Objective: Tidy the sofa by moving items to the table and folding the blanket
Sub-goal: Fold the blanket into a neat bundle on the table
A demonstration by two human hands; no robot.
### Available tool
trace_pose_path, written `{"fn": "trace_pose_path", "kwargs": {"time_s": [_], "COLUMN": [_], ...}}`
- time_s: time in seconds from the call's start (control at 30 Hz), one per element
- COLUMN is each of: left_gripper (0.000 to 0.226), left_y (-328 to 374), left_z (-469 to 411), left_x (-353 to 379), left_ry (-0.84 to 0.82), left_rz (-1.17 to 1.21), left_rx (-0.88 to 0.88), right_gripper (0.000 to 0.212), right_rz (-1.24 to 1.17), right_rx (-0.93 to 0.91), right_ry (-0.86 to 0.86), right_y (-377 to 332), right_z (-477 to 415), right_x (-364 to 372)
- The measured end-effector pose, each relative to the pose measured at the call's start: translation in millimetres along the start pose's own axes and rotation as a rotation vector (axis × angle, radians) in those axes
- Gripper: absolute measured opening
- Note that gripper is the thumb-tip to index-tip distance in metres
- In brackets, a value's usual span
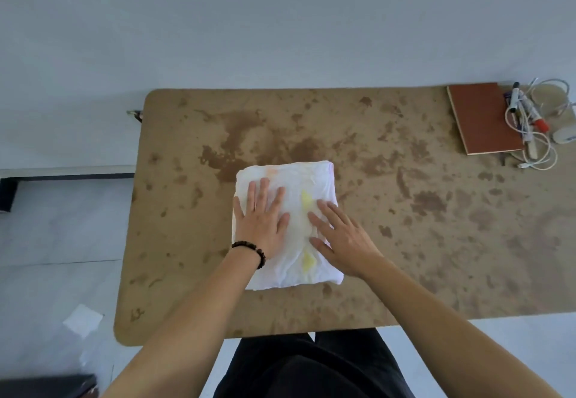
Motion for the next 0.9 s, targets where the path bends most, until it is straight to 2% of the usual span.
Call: {"fn": "trace_pose_path", "kwargs": {"time_s": [0.07,0.13,0.17,0.23,0.27,0.33,0.4,0.47,0.53,0.63,0.67,0.73,0.8,0.9], "left_gripper": [0.064,0.067,0.068,0.070,0.076,0.096,0.111,0.115,0.107,0.072,0.061,0.056,0.056,0.051], "left_y": [-3.3,-5.8,-6.6,-10.4,-15.7,-37.0,-58.9,-67.3,-66.7,-47.4,-37.8,-20.7,-6.1,10.2], "left_z": [-14.8,-23.0,-24.8,-20.6,-13.0,11.9,34.9,40.5,33.8,16.3,12.3,12.0,18.5,41.7], "left_x": [15.0,16.7,13.0,-1.9,-8.9,-10.7,10.0,24.9,29.7,26.2,25.8,25.6,21.7,-3.4], "left_ry": [-0.161,-0.224,-0.210,-0.063,0.041,0.161,0.128,0.047,0.000,-0.139,-0.187,-0.237,-0.213,-0.100], "left_rz": [0.033,0.069,0.091,0.171,0.249,0.524,0.780,0.877,1.044,1.146,1.166,1.247,1.338,1.478], "left_rx": [-0.016,-0.006,0.000,-0.029,-0.088,-0.366,-0.678,-0.787,-0.759,-0.597,-0.551,-0.524,-0.519,-0.485], "right_gripper": [0.080,0.067,0.064,0.065,0.068,0.079,0.090,0.088,0.082,0.083,0.079,0.061,0.043,0.033], "right_rz": [0.036,-0.046,-0.115,-0.320,-0.428,-0.616,-0.827,-1.029,-1.132,-1.244,-1.283,-1.360,-1.374,-1.346], "right_rx": [0.063,0.128,0.133,0.126,0.126,0.196,0.341,0.442,0.468,0.466,0.456,0.395,0.318,0.228], "right_ry": [-0.075,-0.103,-0.097,-0.048,0.004,0.090,0.113,0.085,0.047,0.023,0.010,-0.010,0.023,0.176], "right_y": [15.7,25.3,25.3,20.5,20.9,30.6,45.7,54.8,56.7,54.9,52.9,45.0,40.3,41.9], "right_z": [5.1,3.9,2.0,-0.5,-2.3,-6.3,-11.2,-18.7,-25.7,-32.0,-32.3,-27.9,-17.3,5.9], "right_x": [17.4,24.9,23.0,11.2,3.8,-6.1,-7.1,-2.6,2.1,10.7,12.6,7.7,-6.3,-44.7]}}
Point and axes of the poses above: each hand's wrist, its own z-axis away from the middle knuckle, its own x-axis out of the palm, y = z × x, the point moved 8 cm from there along -z, towards the middle knuckle, and after that the axes turned 6 degrees about -y, right-handed, at the moved point
